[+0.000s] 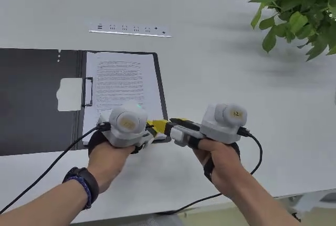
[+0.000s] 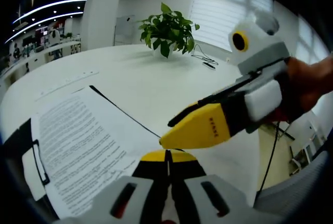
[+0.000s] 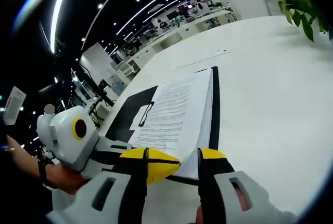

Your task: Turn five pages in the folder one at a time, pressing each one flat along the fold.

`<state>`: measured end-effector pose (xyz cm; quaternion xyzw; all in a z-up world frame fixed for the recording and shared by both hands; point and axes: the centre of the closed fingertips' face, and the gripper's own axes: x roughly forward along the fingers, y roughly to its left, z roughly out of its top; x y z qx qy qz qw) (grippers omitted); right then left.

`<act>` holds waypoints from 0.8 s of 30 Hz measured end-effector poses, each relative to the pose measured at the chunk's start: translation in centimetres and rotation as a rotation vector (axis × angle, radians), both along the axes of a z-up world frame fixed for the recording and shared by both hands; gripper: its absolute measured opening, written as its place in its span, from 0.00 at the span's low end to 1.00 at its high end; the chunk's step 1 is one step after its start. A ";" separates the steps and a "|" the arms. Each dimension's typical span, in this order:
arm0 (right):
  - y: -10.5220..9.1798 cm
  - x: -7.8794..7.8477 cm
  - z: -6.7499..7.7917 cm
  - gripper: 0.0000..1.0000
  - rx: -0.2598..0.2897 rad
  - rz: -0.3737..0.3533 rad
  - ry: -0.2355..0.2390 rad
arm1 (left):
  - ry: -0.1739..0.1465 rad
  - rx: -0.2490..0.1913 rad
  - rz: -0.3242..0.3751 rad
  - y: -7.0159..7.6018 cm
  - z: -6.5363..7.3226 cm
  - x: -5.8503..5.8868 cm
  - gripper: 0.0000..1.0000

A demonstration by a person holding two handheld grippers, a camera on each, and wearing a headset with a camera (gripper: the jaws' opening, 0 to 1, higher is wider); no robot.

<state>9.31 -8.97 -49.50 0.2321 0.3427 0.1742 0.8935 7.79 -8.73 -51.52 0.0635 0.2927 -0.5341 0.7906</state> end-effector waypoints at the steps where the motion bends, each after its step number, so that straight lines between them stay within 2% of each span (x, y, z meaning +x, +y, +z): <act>1: 0.0 0.2 -0.1 0.34 0.008 -0.004 0.004 | -0.002 -0.001 0.001 0.1 0.1 -0.1 0.00; 12: 0.1 0.6 -2.3 0.29 0.058 -0.047 0.067 | -0.010 -0.022 0.016 0.6 0.9 0.1 0.00; 18: 0.3 1.2 -2.1 0.21 0.086 -0.070 0.043 | -0.011 -0.025 0.009 0.8 1.1 -0.3 0.00; 24: 0.8 1.8 -1.9 0.10 0.110 -0.077 0.038 | -0.033 -0.023 0.000 1.2 1.7 -0.5 0.00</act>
